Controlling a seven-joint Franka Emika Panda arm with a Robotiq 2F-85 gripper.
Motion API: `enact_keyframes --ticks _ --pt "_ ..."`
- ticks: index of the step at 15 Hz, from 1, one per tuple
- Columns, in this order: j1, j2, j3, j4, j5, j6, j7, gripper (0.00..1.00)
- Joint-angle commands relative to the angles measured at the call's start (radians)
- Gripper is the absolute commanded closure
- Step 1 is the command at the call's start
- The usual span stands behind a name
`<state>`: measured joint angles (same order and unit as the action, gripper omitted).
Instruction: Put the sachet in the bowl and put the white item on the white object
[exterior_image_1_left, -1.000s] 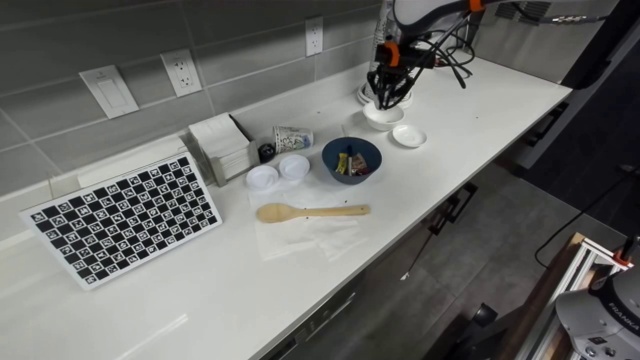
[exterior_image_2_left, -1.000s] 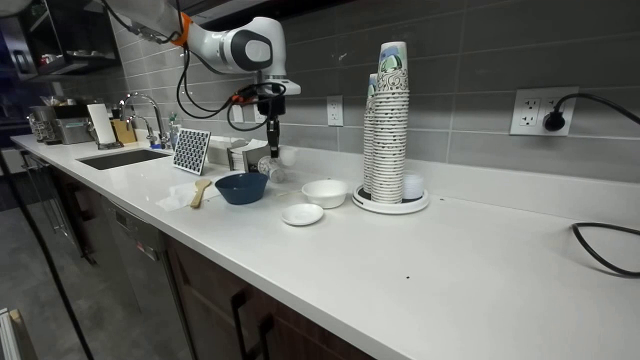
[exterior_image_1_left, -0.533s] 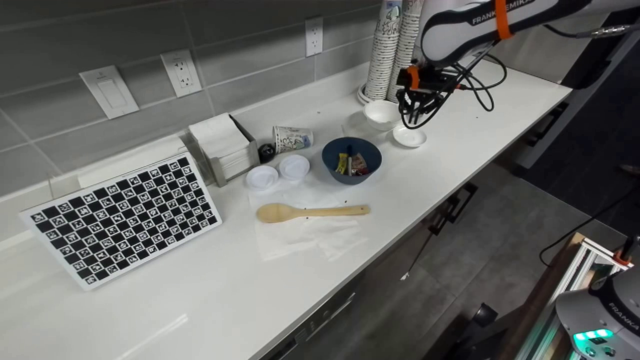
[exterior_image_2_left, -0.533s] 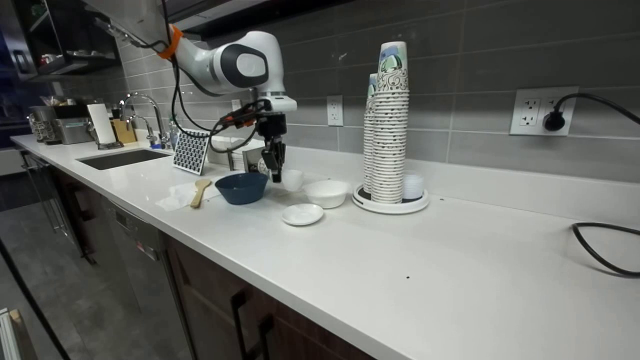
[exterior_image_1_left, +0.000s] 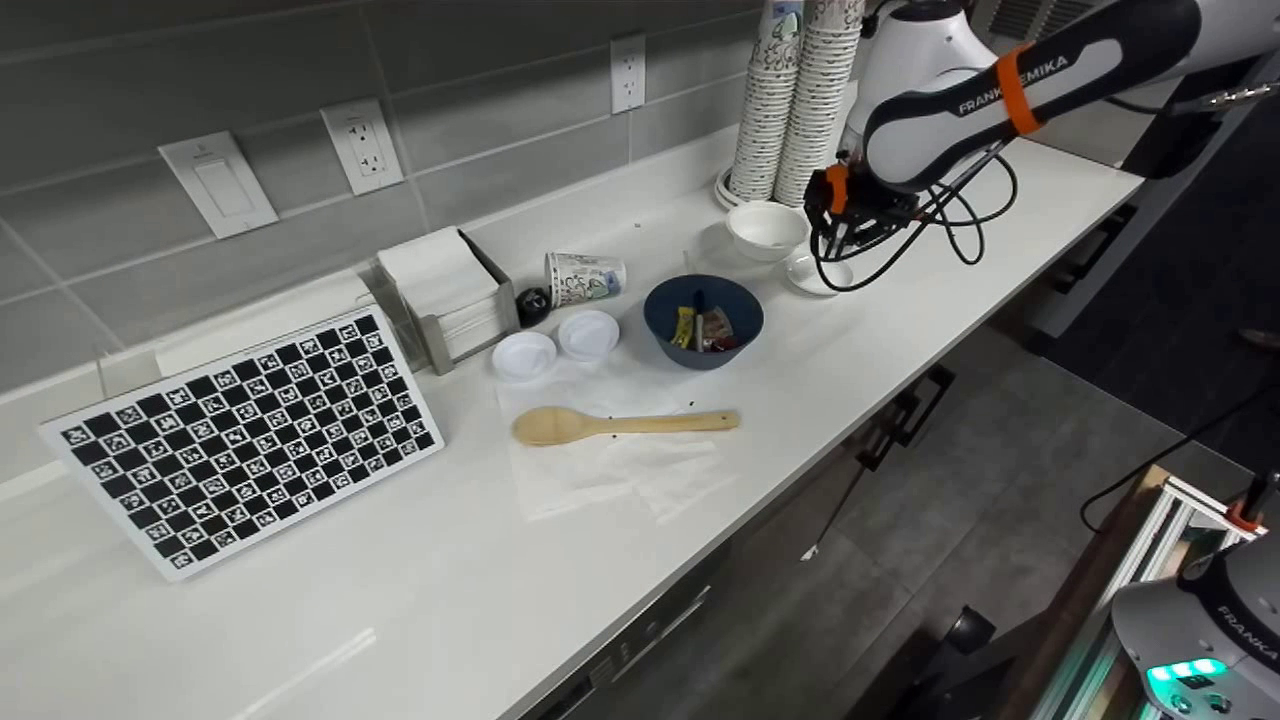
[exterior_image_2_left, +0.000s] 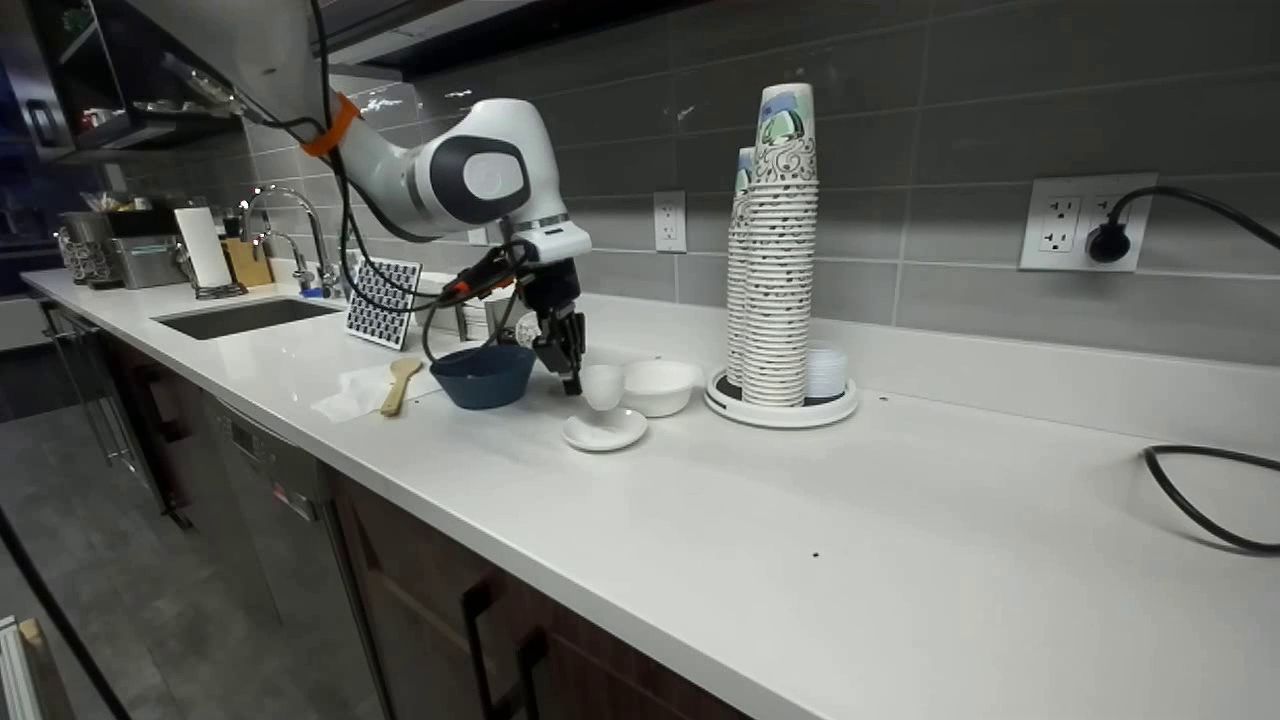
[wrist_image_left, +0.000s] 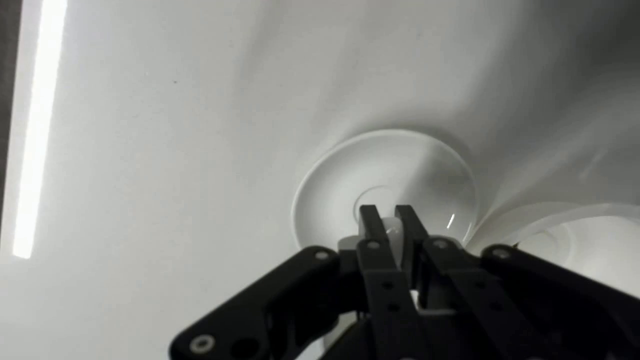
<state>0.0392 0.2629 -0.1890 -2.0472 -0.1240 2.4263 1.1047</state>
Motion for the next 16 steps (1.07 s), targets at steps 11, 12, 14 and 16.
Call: enact_keyframes --ticks 11,12,14,16 --pt "-0.007 0.037 0.028 -0.031 0.008 0.058 -0.022 0.97" --pt "-0.006 0.044 0.026 -0.026 0.004 0.055 -0.023 0.97" --pt "-0.002 0.058 0.022 -0.017 -0.004 0.051 -0.023 0.97" --pt "0.0 0.071 0.022 -0.007 -0.006 0.048 -0.028 0.97"
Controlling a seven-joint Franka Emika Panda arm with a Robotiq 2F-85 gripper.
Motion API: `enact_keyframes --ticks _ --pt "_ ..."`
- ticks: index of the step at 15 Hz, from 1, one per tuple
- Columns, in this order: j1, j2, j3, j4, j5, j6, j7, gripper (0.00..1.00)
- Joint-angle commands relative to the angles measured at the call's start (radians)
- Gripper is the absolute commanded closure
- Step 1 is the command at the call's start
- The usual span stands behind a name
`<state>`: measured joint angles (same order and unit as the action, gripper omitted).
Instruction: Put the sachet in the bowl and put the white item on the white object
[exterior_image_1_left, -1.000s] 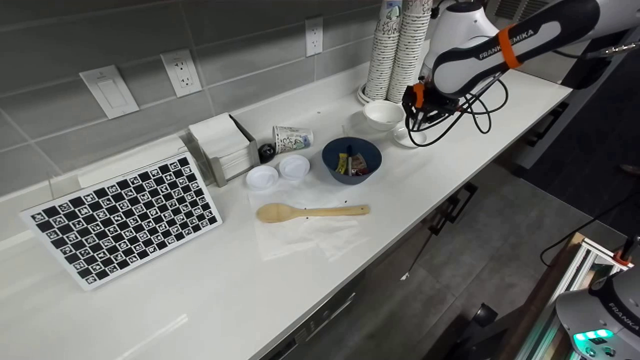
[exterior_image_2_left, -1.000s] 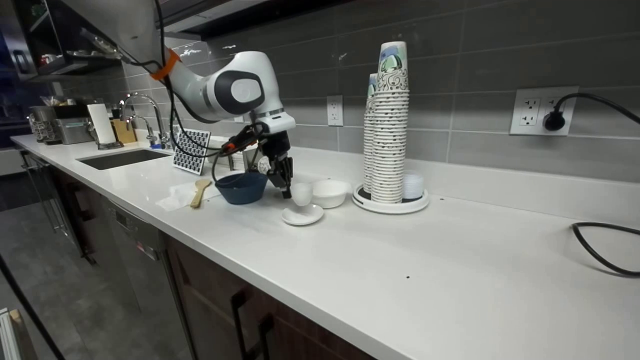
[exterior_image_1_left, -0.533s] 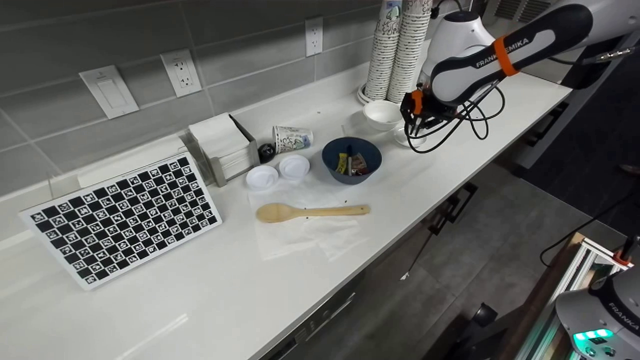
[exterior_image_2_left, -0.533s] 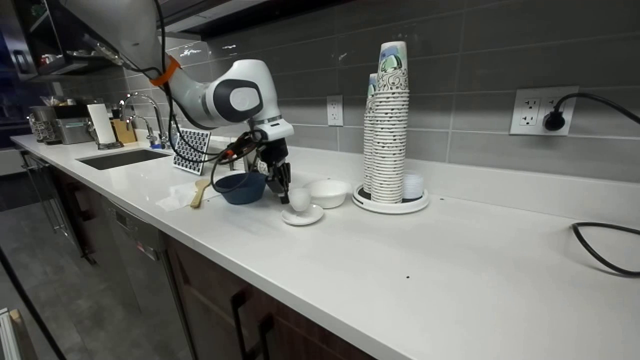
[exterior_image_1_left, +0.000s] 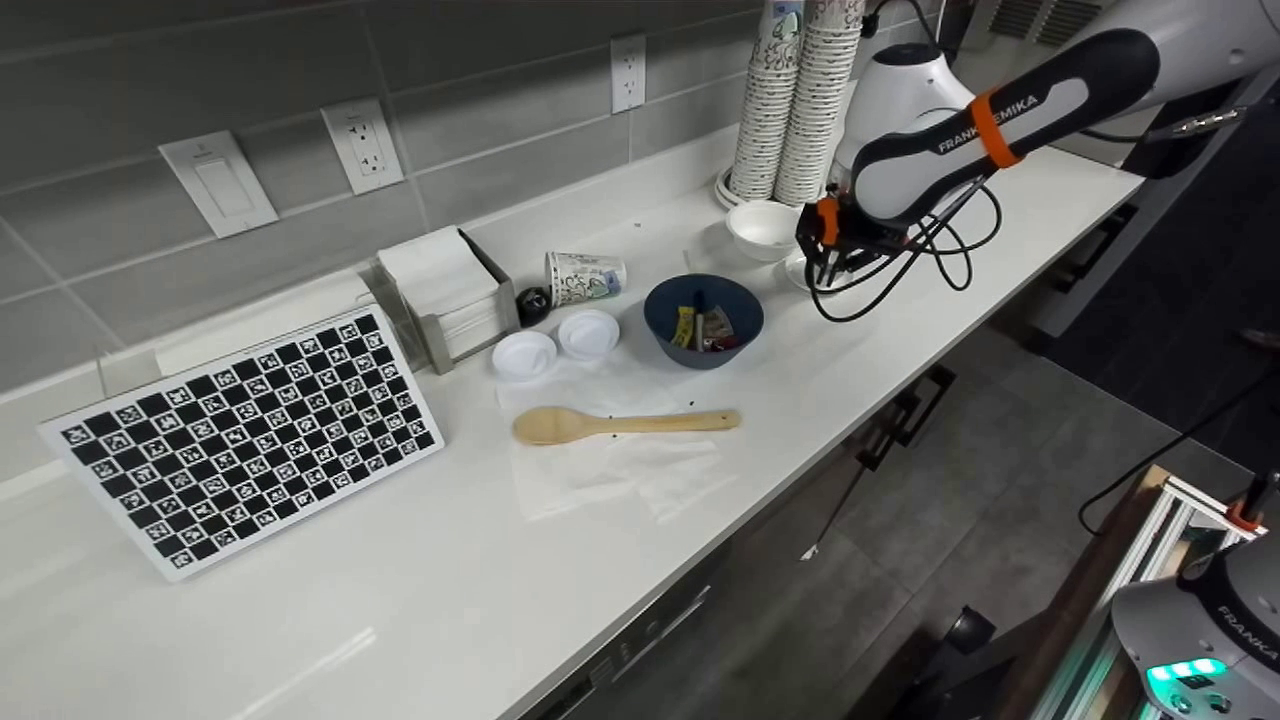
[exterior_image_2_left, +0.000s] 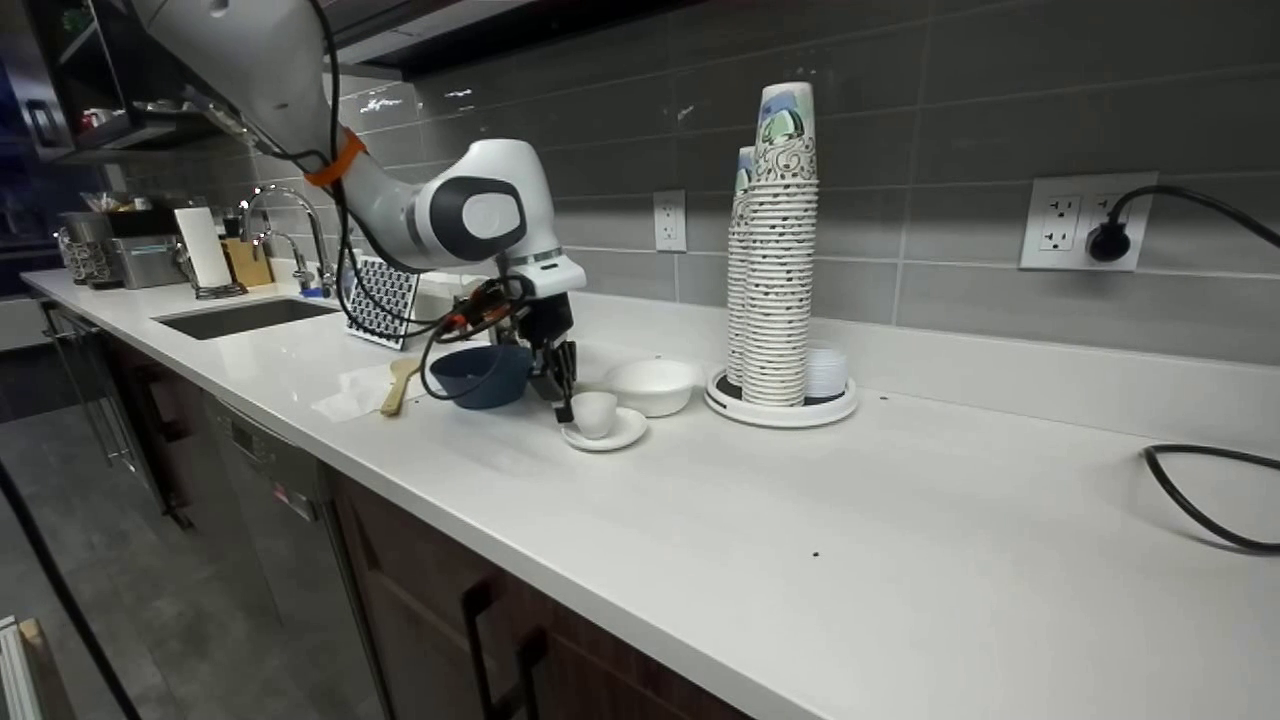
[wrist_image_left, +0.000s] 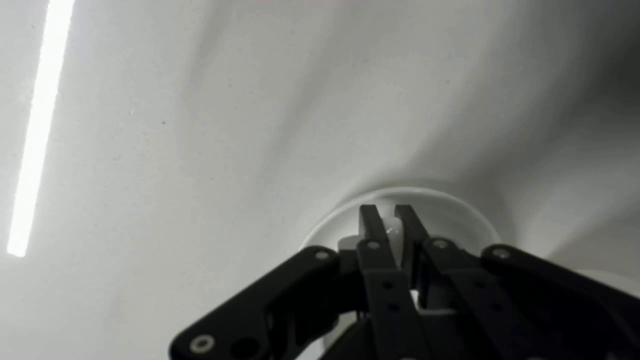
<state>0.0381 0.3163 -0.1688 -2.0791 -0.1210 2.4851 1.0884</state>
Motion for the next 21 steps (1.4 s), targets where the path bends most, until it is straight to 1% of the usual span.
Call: enact_keyframes --ticks 1,8,15,16,17,19,21 --pt "0.003 0.022 -0.001 0.03 -0.015 -0.014 -0.013 0.97" --pt "0.017 0.049 -0.016 0.079 -0.056 -0.038 -0.012 0.97" --pt "0.017 0.087 -0.017 0.127 -0.06 -0.068 -0.026 0.97" --pt "0.016 0.091 -0.017 0.131 -0.057 -0.071 -0.027 0.64" --pt "0.017 0.092 -0.017 0.138 -0.058 -0.08 -0.026 0.62" --pt "0.012 0.079 -0.007 0.141 -0.038 -0.114 -0.036 0.5" --pt "0.001 0.044 0.013 0.136 0.0 -0.166 -0.061 0.35"
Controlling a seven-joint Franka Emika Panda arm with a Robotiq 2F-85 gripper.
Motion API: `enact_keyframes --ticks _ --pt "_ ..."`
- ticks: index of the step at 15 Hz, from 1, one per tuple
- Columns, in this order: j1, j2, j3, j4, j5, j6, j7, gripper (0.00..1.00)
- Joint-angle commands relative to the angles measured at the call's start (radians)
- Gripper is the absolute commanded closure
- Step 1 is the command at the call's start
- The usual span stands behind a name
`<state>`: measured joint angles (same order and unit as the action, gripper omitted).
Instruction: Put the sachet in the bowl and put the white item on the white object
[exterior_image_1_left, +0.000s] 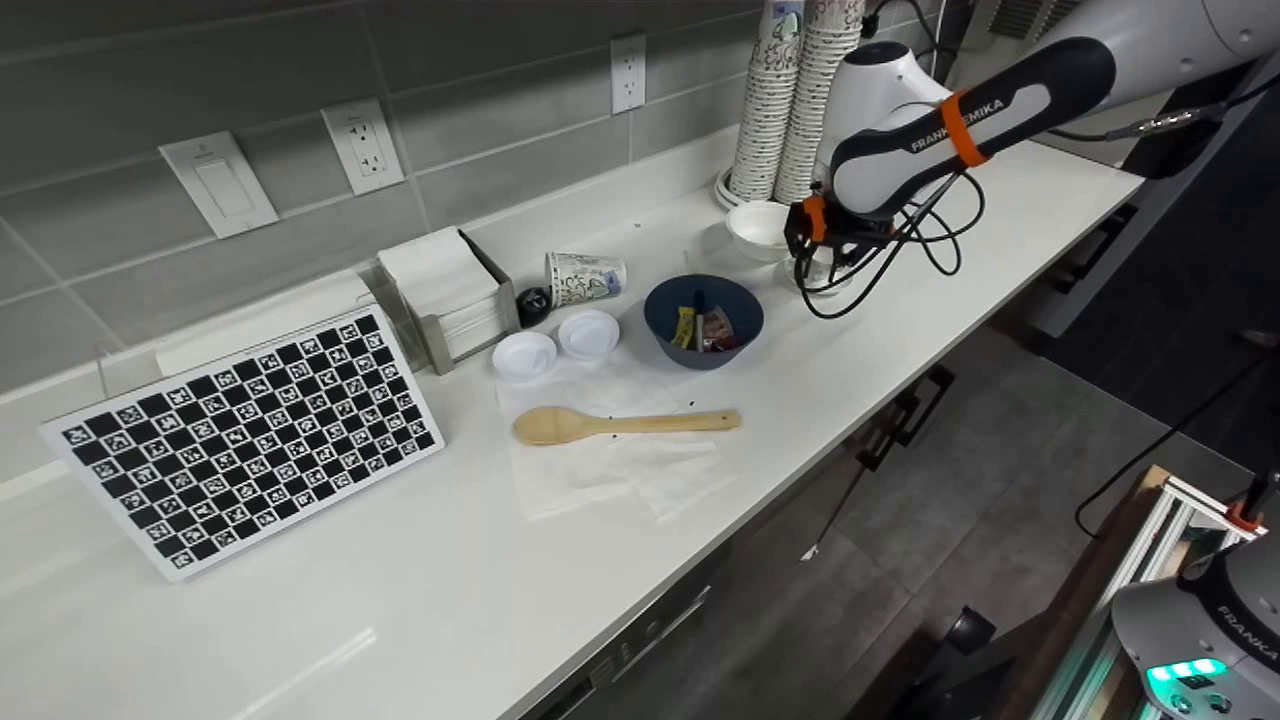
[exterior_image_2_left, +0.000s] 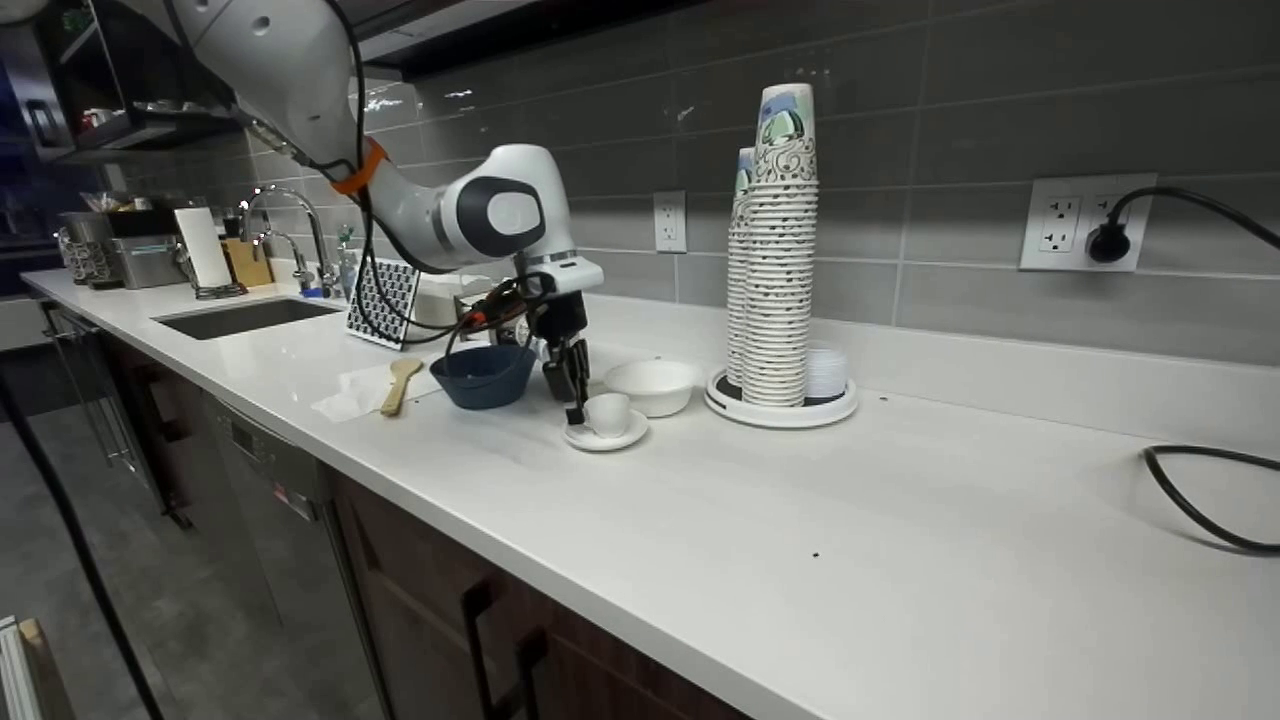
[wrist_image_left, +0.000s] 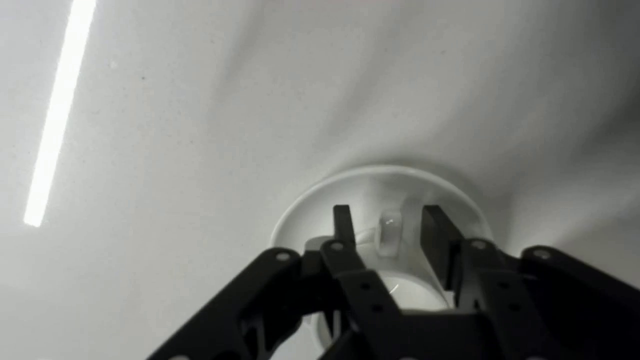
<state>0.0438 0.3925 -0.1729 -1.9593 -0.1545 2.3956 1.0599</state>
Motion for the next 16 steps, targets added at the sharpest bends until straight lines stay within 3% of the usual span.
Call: enact_keyframes --ticks 1,5,8,16 --pt "-0.009 -0.049 0.028 0.016 0.053 -0.105 -0.047 0.29" --pt "-0.02 -0.173 0.075 -0.02 0.145 -0.198 -0.123 0.02" --pt "-0.047 -0.318 0.103 -0.11 0.246 -0.242 -0.331 0.0" --pt "-0.068 -0.743 0.088 -0.422 0.273 -0.284 -0.817 0.0"
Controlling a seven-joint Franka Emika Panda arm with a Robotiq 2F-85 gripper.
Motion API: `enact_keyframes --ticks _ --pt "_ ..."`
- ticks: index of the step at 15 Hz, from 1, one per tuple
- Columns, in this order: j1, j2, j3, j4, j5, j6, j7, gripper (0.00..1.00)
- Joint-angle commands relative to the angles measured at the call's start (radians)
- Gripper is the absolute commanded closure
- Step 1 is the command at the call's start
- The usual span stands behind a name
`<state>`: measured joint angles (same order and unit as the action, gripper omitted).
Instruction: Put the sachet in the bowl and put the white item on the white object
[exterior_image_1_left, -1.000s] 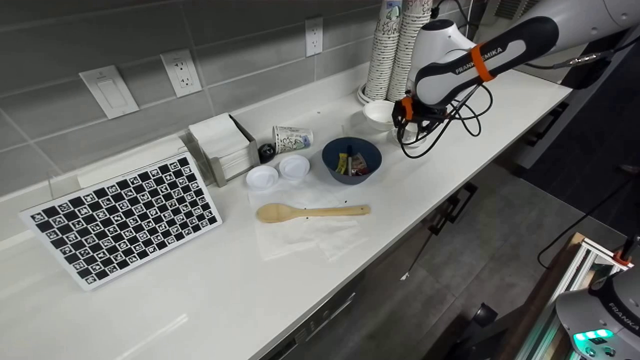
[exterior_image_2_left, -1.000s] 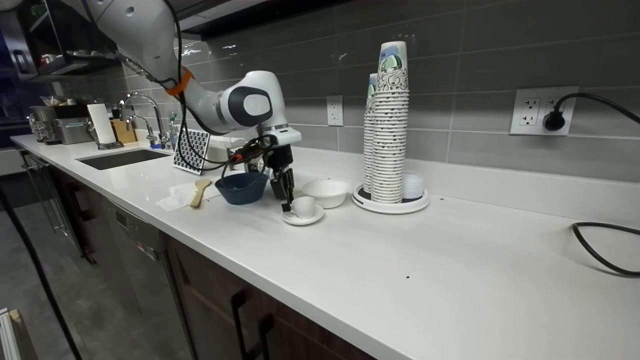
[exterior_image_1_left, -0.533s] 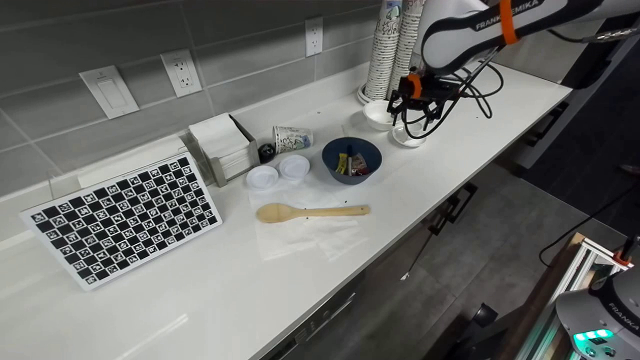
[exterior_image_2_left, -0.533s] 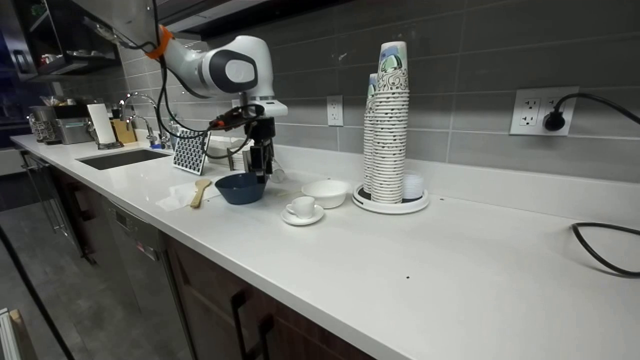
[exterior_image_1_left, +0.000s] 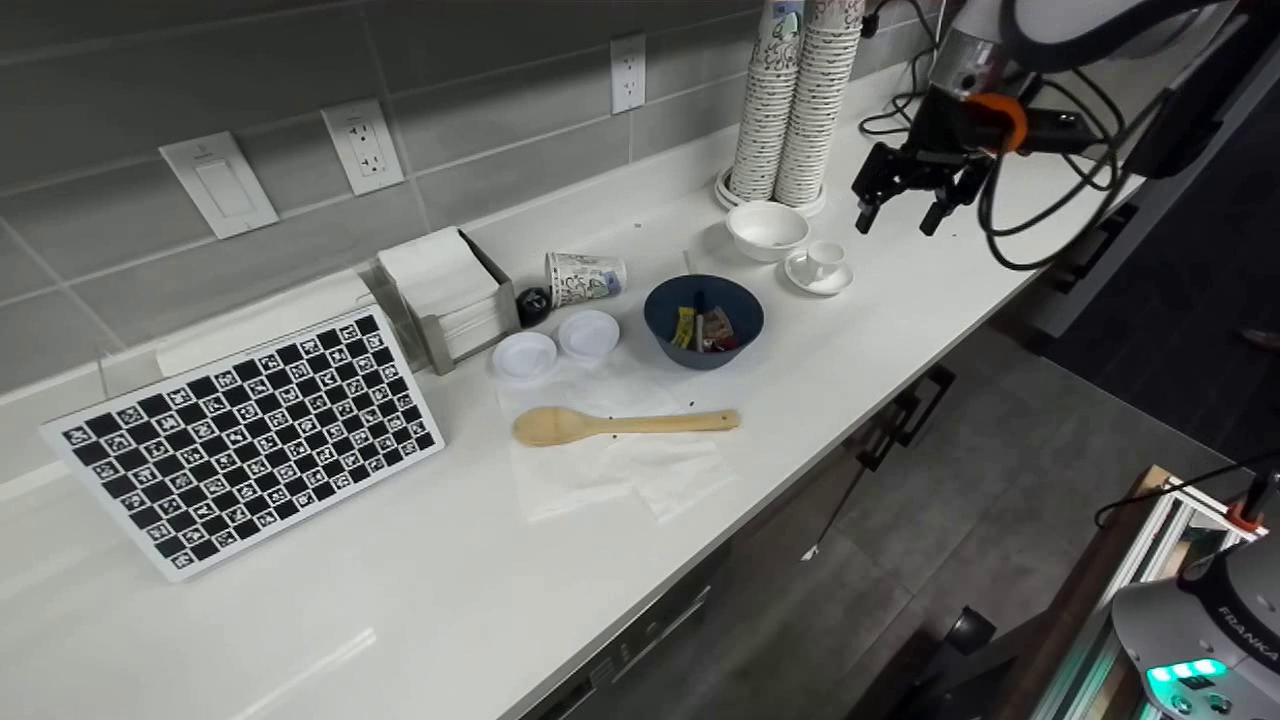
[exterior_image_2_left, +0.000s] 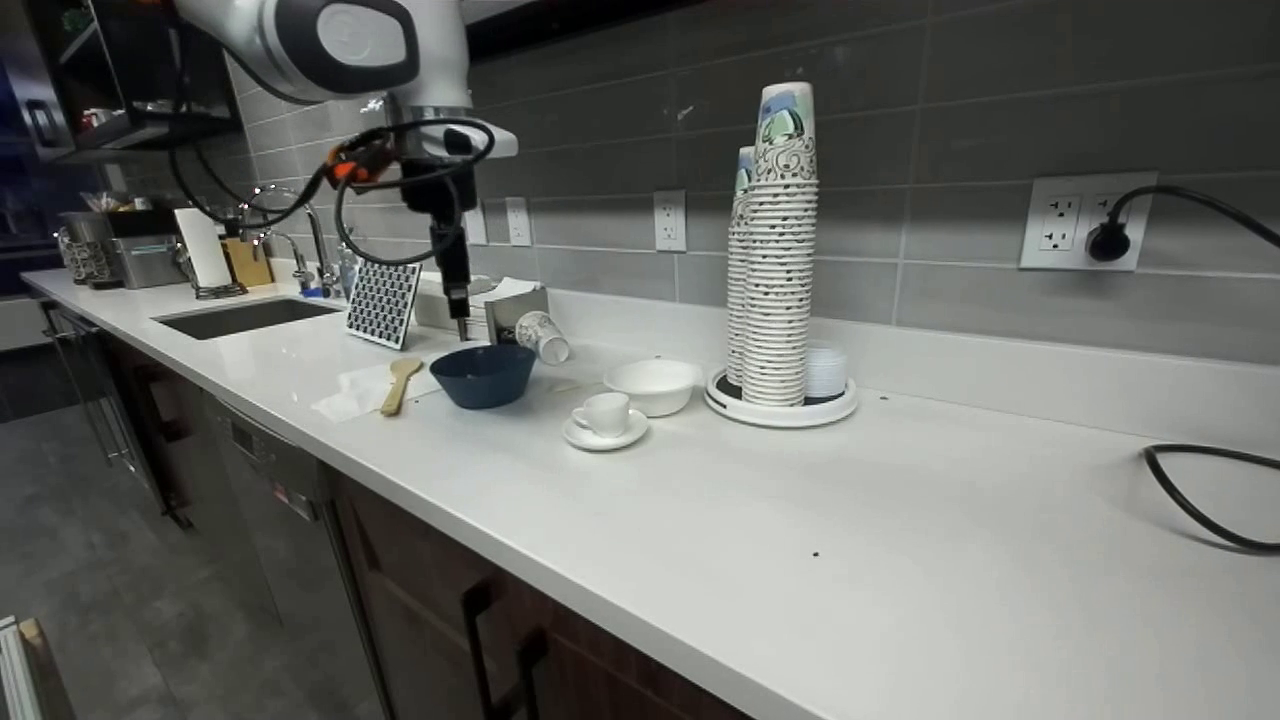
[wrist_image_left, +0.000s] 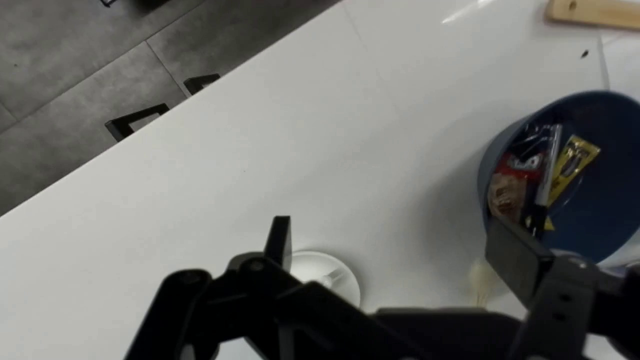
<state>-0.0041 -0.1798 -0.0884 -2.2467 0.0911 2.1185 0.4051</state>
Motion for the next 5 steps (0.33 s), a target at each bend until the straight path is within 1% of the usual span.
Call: enact_keyframes --ticks 1,3,4,5 --pt "-0.021 -0.211 -0.004 -0.159 0.034 -0.01 -0.226 0.0" --pt "-0.014 -0.256 -0.033 -0.182 0.065 -0.005 -0.355 0.0" --pt "-0.032 -0.182 0.005 -0.126 0.024 -0.012 -0.244 0.0" --pt "-0.031 -0.212 -0.005 -0.144 0.035 -0.012 -0.29 0.0"
